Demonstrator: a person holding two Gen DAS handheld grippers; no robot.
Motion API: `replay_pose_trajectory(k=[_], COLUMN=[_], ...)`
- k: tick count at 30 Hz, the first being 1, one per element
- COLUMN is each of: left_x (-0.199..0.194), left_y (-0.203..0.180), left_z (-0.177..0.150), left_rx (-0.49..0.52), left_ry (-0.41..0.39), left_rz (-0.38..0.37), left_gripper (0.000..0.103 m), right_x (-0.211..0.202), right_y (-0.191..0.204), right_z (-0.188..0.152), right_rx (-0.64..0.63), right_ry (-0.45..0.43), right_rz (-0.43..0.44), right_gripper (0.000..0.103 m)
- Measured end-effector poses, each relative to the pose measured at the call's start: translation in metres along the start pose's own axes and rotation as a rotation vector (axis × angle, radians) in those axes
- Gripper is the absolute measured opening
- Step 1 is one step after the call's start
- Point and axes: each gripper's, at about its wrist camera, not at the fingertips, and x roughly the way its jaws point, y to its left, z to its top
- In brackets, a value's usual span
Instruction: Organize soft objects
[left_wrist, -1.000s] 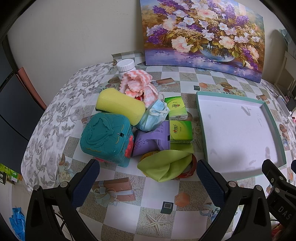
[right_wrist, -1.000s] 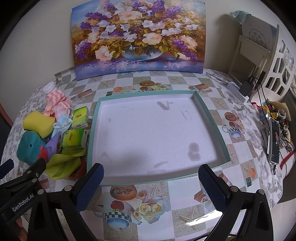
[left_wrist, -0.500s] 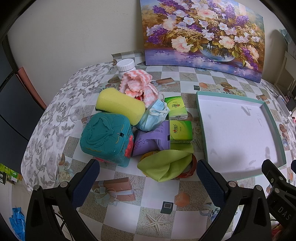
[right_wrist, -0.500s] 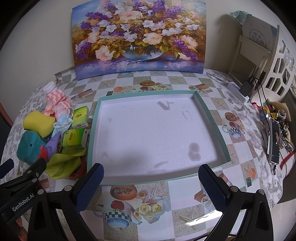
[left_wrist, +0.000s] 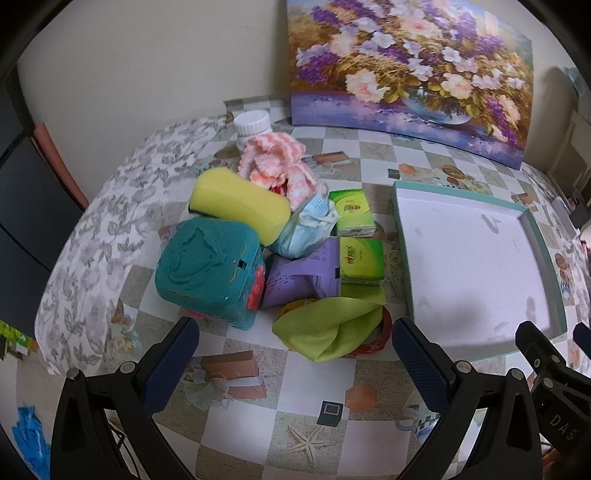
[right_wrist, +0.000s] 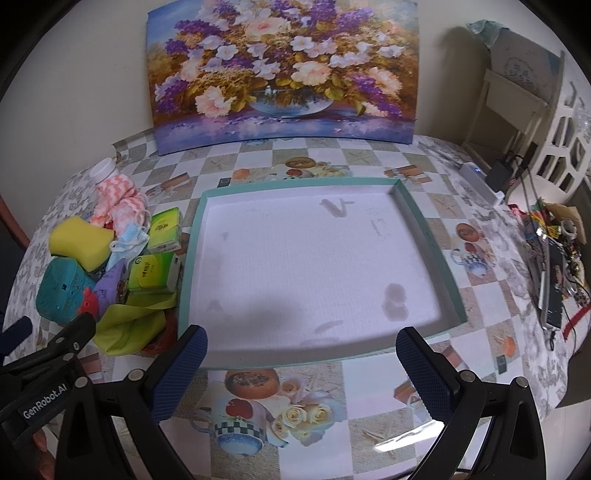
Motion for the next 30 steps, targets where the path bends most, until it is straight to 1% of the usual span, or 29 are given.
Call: replay_pose_trajectory(k=[2, 5, 7, 8, 11, 14, 15, 19, 25, 30], left_x=[0.007, 0.02, 0.022, 0.023, 0.029, 0.035, 0.035, 0.032, 0.027, 0.02], left_y=[0.004, 0.013, 0.018, 0.021, 0.022, 0.021, 0.022, 0.032, 0.053, 0.067], left_z=[0.001, 0.001, 0.002, 0.002, 0.0, -0.001, 0.0, 0.001, 0.002, 0.002], left_rx=[-0.019, -0.065, -0.095, -0.112, -0.121, -0.119, -0.125, -0.168, -0.266, -0.331], left_ry=[0.024, 0.071, 0.082, 0.084, 0.111, 0.135, 0.133, 0.115, 0.091, 0.058], left_rz=[-0.001, -0.01, -0.013, -0.012, -0.019, -0.035, -0.039, -0.038, -0.017, 0.007], left_gripper=[0.103, 0.103, 0.103, 0.103, 0.103, 0.1, 0.098, 0.098, 0.098, 0.098], right_x=[0.006, 0.017, 0.02, 0.023, 0.028, 0.029, 0.029, 0.032, 0.042, 0.048], right_y=[0.004, 0.008, 0.01, 0.009, 0.016, 0.019, 0.02, 0.029, 0.05, 0.066], right_z=[0.004, 0.01, 0.013, 0.014, 0.018, 0.022, 0.023, 0.028, 0.03, 0.025], right_rx=[0.003, 0.025, 0.033, 0.039, 0.039, 0.037, 0.036, 0.025, -0.014, -0.049], right_ry=[0.016, 0.046, 0.06, 0.065, 0.066, 0.065, 0.067, 0.071, 0.107, 0.146], right_rz=[0.031, 0.112, 0.172, 0.188, 0.194, 0.217, 0.234, 0.316, 0.404, 0.45], right_gripper=[0.103, 0.103, 0.103, 0.103, 0.103, 0.103, 0.103, 0.102, 0.093, 0.087])
